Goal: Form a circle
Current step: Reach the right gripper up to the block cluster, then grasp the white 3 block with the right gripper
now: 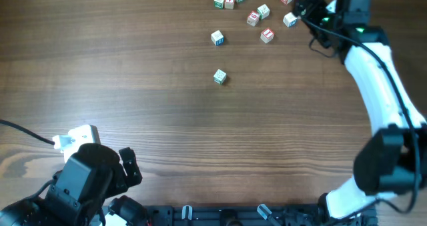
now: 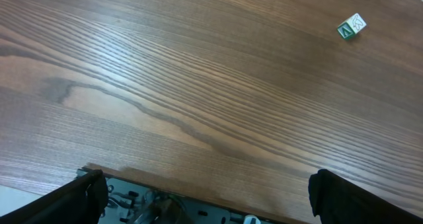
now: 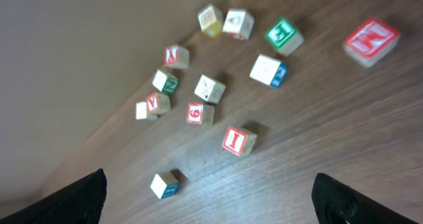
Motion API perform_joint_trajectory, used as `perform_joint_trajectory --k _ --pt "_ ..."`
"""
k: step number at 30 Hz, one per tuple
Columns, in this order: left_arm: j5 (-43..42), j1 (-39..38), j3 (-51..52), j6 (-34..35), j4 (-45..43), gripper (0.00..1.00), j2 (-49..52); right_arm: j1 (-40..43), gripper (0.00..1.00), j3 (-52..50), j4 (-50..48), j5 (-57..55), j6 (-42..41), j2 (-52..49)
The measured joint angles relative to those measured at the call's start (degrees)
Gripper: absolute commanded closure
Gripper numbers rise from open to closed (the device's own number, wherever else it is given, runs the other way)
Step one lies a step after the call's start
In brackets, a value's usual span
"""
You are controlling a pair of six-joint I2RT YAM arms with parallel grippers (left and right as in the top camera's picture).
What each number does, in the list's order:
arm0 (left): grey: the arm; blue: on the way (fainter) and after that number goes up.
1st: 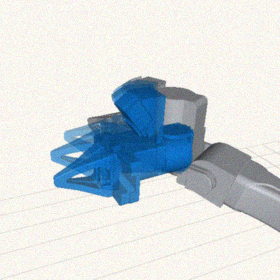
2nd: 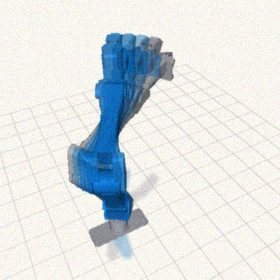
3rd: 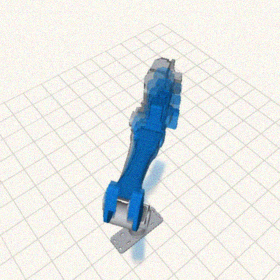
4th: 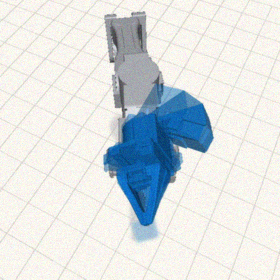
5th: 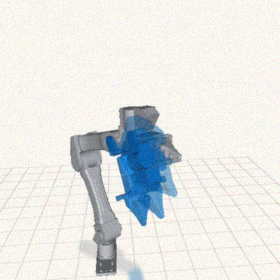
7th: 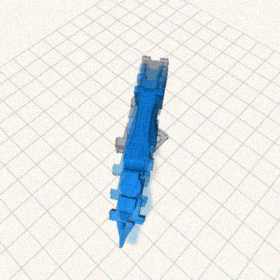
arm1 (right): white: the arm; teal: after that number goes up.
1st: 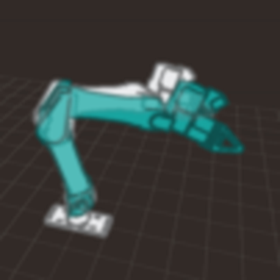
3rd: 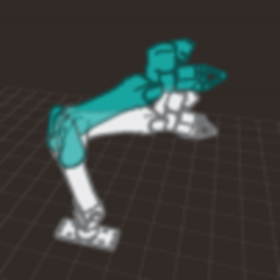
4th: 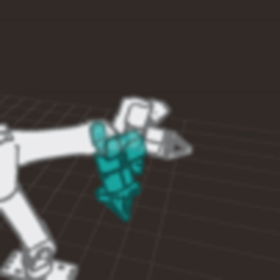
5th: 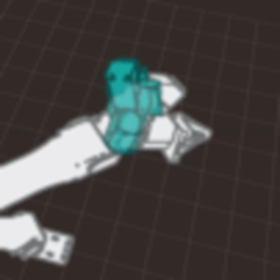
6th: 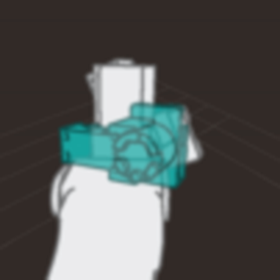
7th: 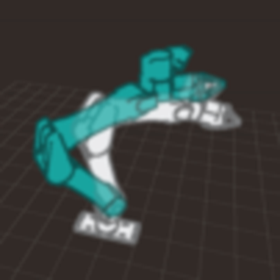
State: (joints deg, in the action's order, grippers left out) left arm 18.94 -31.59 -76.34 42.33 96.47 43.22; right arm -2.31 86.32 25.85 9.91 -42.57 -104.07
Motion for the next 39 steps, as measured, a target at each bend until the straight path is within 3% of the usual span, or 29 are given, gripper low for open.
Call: perform_joint_trajectory --k 9,19,23,30,34,39 --pt "0.02 0.0 0.0 0.0 0.0 0.0 0.0 -2.38 0.04 18.32 5.2 -8.59 -3.96 -21.66" --pt "0.02 0.0 0.0 0.0 0.0 0.0 0.0 -2.38 0.1 19.39 -3.32 -12.33 -9.79 -29.99" --pt "0.02 0.0 0.0 0.0 0.0 0.0 0.0 -2.38 0.22 19.39 -5.9 -13.07 -11.93 -32.3" --pt "0.02 0.0 0.0 0.0 0.0 0.0 0.0 -2.38 0.28 19.58 -7.48 -13.9 -12.9 -33.97" --pt "0.02 0.0 0.0 0.0 0.0 0.0 0.0 -2.4 0.49 20.02 -7.74 -14.91 -12.76 -34.6" --pt "0.02 0.0 0.0 0.0 0.0 0.0 0.0 -2.45 0.6 20.37 -6.88 -15.78 -8.24 -34.82"
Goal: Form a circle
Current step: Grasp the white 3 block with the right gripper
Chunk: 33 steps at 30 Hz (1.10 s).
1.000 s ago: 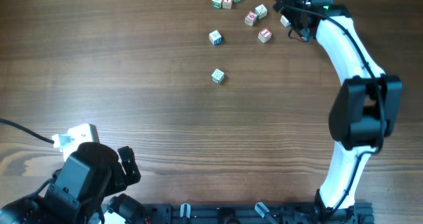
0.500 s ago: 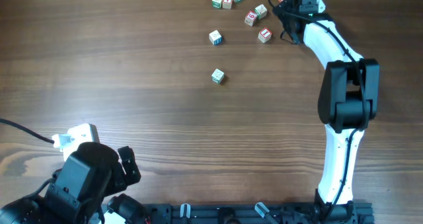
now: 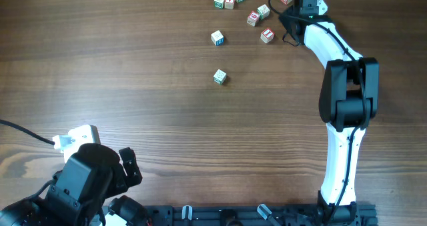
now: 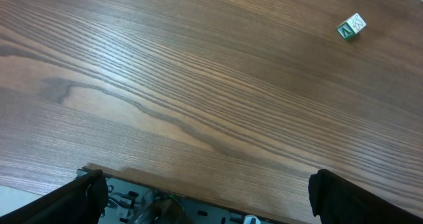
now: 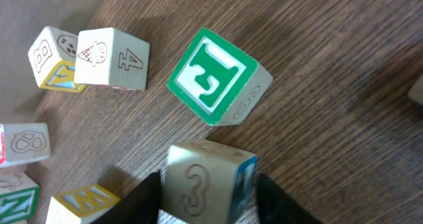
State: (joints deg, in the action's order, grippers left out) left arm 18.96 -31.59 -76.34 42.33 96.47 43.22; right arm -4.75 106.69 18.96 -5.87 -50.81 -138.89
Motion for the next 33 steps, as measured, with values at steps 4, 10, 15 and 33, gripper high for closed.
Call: perform_joint_trajectory --k 4,10,15,33 --pt "0.0 0.0 0.0 0.0 0.0 0.0 0.0 0.0 0.65 1.33 2.73 -0.24 4.72 0.0" --pt "0.0 0.0 0.0 0.0 0.0 0.0 0.0 0.0 0.71 7.76 14.01 1.33 12.61 -0.24" --pt "-0.02 0.04 0.0 0.0 0.02 0.0 0.0 0.0 0.72 8.46 24.46 2.75 16.74 2.69" --pt "0.0 0.04 0.0 0.0 0.0 0.0 0.0 -9.9 0.76 8.94 51.01 7.63 22.69 9.49"
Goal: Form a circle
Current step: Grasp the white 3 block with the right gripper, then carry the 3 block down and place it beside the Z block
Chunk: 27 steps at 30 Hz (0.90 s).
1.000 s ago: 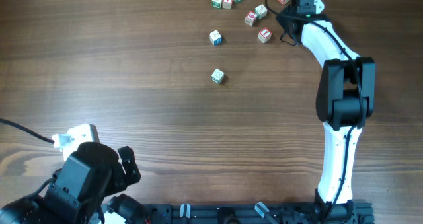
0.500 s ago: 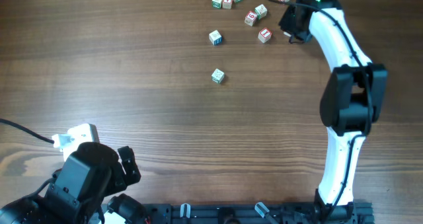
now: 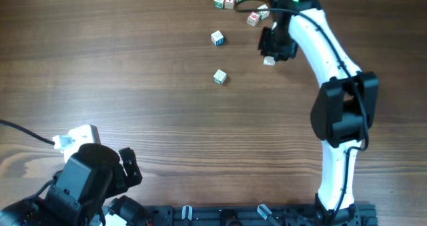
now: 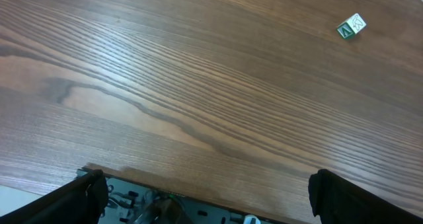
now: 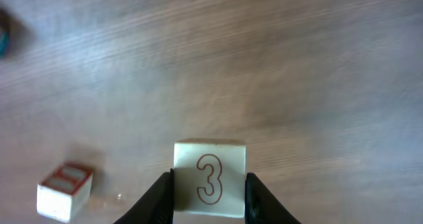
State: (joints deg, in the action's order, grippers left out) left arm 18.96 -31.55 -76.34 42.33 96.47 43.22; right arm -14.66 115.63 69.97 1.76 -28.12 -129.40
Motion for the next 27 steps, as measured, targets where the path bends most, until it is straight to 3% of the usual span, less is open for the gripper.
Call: perform_joint_trajectory --k 6,17,27 --pt "0.0 0.0 0.0 0.0 0.0 0.0 0.0 -3.74 0.76 -0.87 1.99 -0.85 4.15 0.0" --pt "0.0 0.0 0.0 0.0 -0.02 0.0 0.0 -4.66 0.76 -16.28 -10.34 -0.59 17.0 2.01" --pt "0.0 0.0 0.0 0.0 0.0 0.0 0.0 -4.11 0.81 -16.79 -11.91 3.63 25.62 2.14"
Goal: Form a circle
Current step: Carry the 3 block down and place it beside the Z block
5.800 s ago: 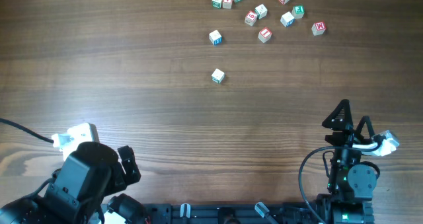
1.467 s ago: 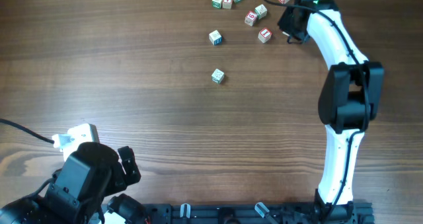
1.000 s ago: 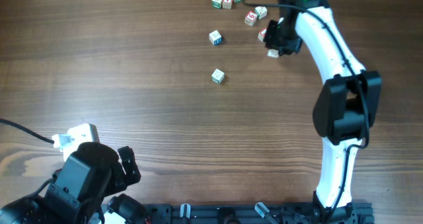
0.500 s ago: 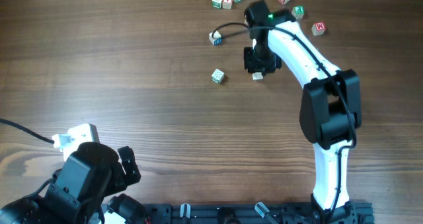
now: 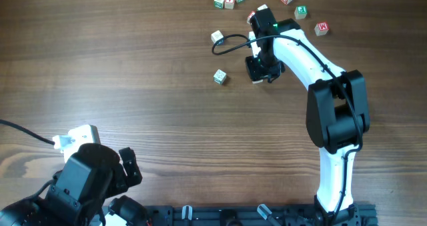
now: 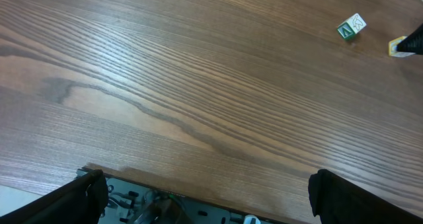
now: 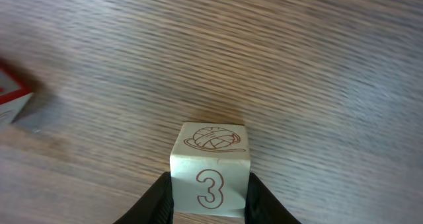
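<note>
My right gripper is shut on a pale wooden block with a 3 and holds it low over the table, seen from above as the right gripper just right of a lone green-marked block. Another single block lies further back. Several lettered blocks are scattered along the far edge, with a green one and a red one at the right. My left gripper is open over the near table edge, its fingers wide apart with nothing between them.
A white box with a cable sits by the left arm's base. A red block shows at the left edge of the right wrist view. The green-marked block also appears far off in the left wrist view.
My right gripper has carried the 3 block left and nearer, from beside the red-lettered block to just right of the lone green-marked block. The left arm has not moved.
My right gripper was open above the scattered blocks at the far right. It then stood low around the 3 block beside a green block. After that it held the 3 block clear of the pile, and now holds it near the lone block.
</note>
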Motion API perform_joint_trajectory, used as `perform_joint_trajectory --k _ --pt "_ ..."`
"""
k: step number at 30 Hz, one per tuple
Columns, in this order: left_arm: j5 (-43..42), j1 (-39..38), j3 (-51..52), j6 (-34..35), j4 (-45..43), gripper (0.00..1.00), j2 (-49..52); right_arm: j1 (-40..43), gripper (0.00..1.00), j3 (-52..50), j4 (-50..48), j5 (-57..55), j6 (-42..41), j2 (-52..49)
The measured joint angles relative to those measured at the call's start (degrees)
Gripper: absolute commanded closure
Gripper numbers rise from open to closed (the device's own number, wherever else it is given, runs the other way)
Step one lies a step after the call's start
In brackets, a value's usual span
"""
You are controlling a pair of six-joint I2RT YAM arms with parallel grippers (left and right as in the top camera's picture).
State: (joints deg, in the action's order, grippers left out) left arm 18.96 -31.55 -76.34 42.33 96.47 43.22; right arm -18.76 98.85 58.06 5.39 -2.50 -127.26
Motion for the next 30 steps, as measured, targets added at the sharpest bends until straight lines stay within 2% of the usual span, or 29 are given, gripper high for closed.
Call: perform_joint_trajectory --k 8,12,17,20,24,25,26,30 --pt "0.0 0.0 0.0 0.02 0.0 0.0 0.0 -1.73 0.8 -0.57 -2.16 8.83 5.31 0.0" --pt "0.0 0.0 0.0 0.02 0.0 0.0 0.0 -2.84 0.77 -0.79 -4.39 8.74 0.35 0.0" --pt "0.0 0.0 0.0 0.0 0.0 0.0 0.0 -2.84 0.78 -0.81 -5.42 8.74 -4.5 0.0" --pt "0.0 0.0 0.0 0.0 0.0 0.0 0.0 -2.84 0.81 -0.81 -5.05 8.74 -4.52 0.0" --pt "0.0 0.0 0.0 0.0 0.0 0.0 0.0 -2.84 0.81 -0.81 -4.33 8.76 -1.66 0.0" --pt "0.0 0.0 0.0 0.02 0.0 0.0 0.0 -2.84 0.8 -0.81 -4.31 8.76 -0.44 0.0" --pt "0.0 0.0 0.0 0.02 0.0 0.0 0.0 -2.84 0.72 -0.81 -4.26 8.76 0.72 0.0" --pt "0.0 0.0 0.0 0.0 0.0 0.0 0.0 -3.08 0.6 -0.81 -4.15 8.52 2.6 0.0"
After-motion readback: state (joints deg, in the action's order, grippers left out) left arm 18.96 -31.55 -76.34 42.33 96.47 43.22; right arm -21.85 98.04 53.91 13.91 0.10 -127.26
